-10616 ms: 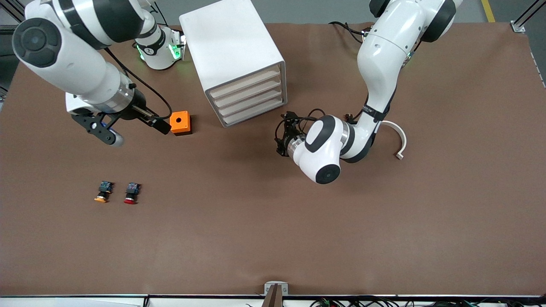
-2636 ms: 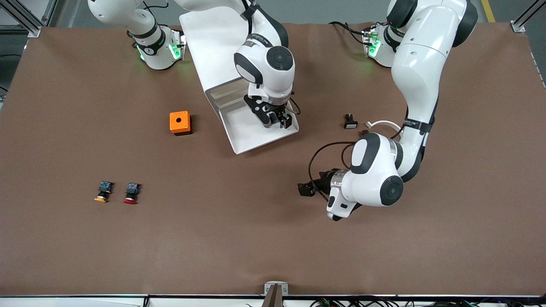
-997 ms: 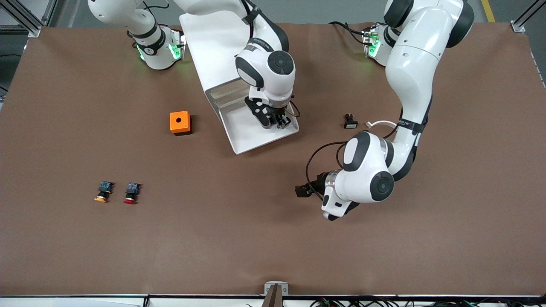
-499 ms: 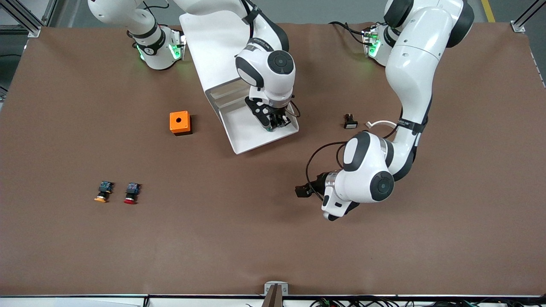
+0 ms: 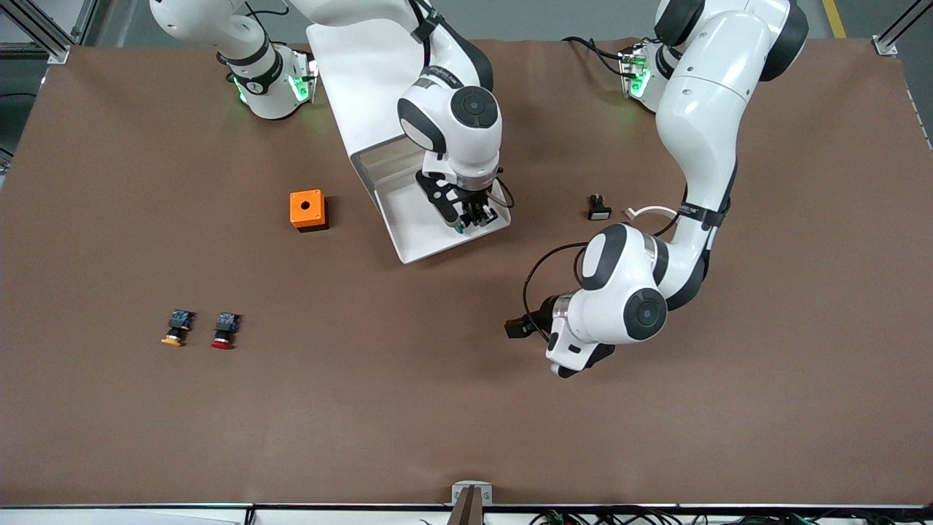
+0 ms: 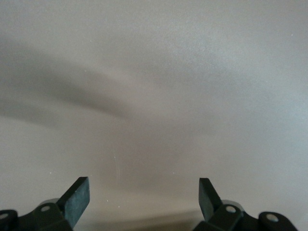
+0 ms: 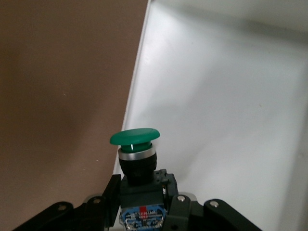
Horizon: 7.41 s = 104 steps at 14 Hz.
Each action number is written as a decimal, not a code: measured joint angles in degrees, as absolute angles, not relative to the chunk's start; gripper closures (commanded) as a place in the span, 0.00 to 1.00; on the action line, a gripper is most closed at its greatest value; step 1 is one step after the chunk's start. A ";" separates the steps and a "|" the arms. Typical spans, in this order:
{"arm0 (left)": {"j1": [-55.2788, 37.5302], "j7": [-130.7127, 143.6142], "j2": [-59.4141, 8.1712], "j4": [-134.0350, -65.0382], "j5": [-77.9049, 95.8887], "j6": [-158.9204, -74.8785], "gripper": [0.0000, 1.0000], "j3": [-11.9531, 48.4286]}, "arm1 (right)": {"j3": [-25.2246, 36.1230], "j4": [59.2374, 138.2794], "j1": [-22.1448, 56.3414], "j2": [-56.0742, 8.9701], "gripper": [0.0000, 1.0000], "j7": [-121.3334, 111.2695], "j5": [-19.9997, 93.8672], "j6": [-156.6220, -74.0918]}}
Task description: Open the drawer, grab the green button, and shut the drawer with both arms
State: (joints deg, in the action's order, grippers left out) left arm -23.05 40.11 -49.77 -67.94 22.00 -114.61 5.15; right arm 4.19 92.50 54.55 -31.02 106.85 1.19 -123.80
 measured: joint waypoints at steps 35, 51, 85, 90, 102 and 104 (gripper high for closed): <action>-43.24 73.20 -49.66 -71.05 -0.40 -117.24 0.00 5.52 | 4.76 97.84 10.49 -28.64 1.00 17.21 1.36 -125.90; -48.17 73.23 -49.66 -73.25 3.38 -117.24 0.00 9.54 | 4.45 101.07 6.99 -34.92 1.00 13.57 1.36 -136.92; -35.47 73.17 -46.40 -73.45 10.22 -117.58 0.00 9.34 | 3.58 109.56 11.49 -33.07 0.98 16.85 5.31 -142.98; -30.18 64.25 -40.07 -72.94 8.67 -106.68 0.01 9.27 | 3.58 109.81 11.55 -33.07 0.91 17.40 5.31 -143.75; -9.92 20.00 -10.85 -88.04 4.45 -81.81 0.00 9.14 | 3.57 110.08 11.91 -33.07 0.00 17.53 5.31 -145.09; -7.60 13.57 -6.01 -92.73 4.20 -82.59 0.00 7.80 | 3.54 110.08 12.00 -33.05 0.00 17.78 5.31 -145.00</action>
State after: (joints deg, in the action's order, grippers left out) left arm -7.60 13.57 -6.01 -92.73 4.20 -82.59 7.80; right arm 3.54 110.08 12.00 -33.05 17.78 5.31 -145.00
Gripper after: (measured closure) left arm 0.000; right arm 0.000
